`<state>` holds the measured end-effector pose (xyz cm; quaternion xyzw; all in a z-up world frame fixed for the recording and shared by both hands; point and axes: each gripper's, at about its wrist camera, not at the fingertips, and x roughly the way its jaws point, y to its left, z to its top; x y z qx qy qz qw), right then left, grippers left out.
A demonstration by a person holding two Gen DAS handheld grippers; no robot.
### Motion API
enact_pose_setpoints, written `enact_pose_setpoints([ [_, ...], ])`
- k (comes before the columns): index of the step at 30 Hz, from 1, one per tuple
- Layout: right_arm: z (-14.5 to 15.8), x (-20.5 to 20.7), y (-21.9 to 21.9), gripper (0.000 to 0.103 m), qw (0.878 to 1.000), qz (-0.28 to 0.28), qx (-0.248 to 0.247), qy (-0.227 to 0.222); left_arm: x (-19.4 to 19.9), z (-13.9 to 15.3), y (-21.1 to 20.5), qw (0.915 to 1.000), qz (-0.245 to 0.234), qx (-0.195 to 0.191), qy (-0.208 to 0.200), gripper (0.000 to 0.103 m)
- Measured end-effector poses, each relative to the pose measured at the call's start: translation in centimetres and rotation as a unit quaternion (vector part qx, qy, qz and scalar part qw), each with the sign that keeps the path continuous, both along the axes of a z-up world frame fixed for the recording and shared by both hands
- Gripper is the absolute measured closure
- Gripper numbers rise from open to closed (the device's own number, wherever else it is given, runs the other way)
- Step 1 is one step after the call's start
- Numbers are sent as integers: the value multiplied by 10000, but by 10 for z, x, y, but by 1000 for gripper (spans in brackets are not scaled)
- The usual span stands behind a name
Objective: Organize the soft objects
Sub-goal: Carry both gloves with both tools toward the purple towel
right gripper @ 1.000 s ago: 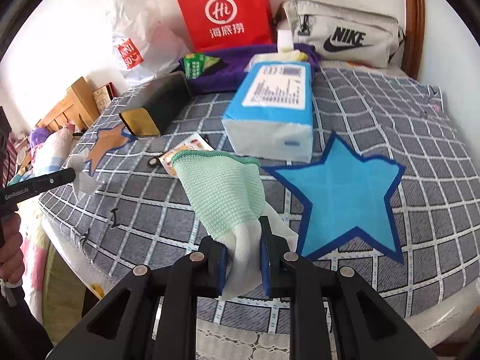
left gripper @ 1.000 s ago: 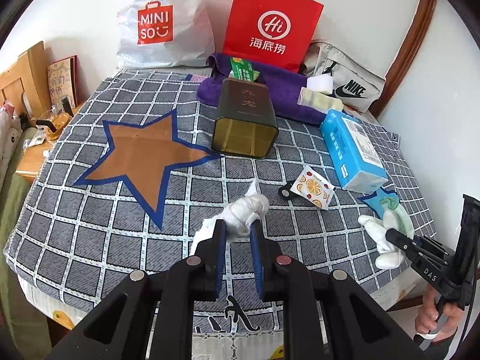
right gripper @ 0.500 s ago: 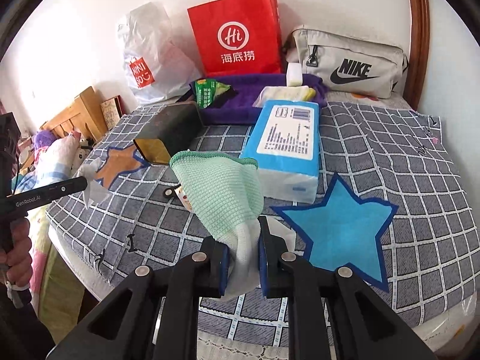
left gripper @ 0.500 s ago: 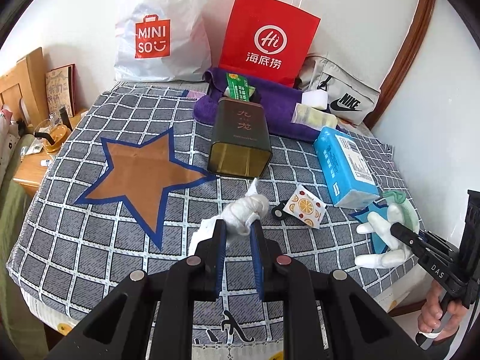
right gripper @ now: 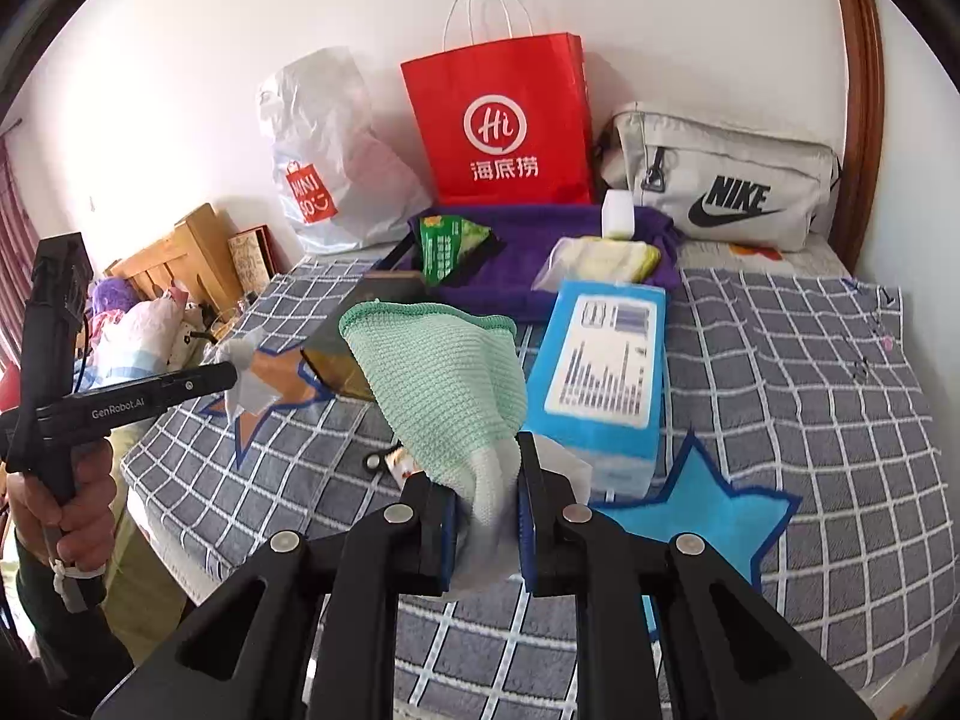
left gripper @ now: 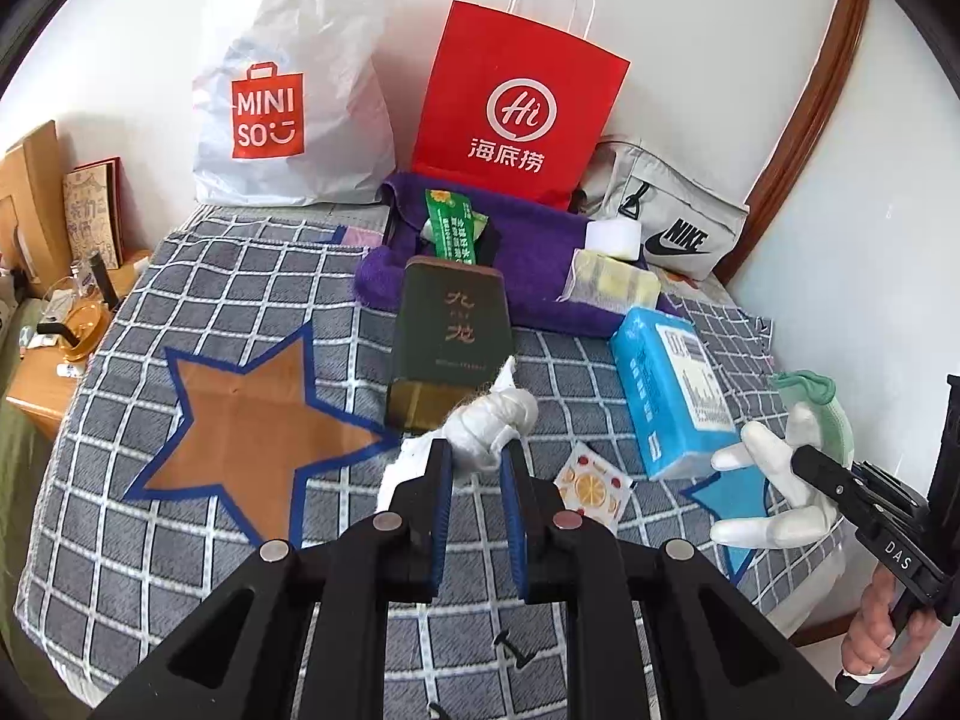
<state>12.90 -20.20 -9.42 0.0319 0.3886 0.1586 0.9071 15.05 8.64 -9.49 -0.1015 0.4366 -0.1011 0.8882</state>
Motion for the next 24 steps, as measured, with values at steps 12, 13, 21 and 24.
enact_pose_setpoints([
  [12, 19, 54, -3, 87, 9996, -81, -144, -229, 51, 15, -9, 10000, 1, 60, -62, 87],
  [13, 19, 57, -4, 87, 9996, -84, -136, -221, 54, 16, -9, 9999, 16, 70, -70, 87],
  [21, 18, 102, -9, 87, 9997, -132, -139, -162, 83, 25, -16, 9996, 82, 232, -144, 87],
  [24, 17, 117, -10, 87, 9997, -93, -154, -171, 96, 25, -18, 9994, 129, 287, -133, 87],
])
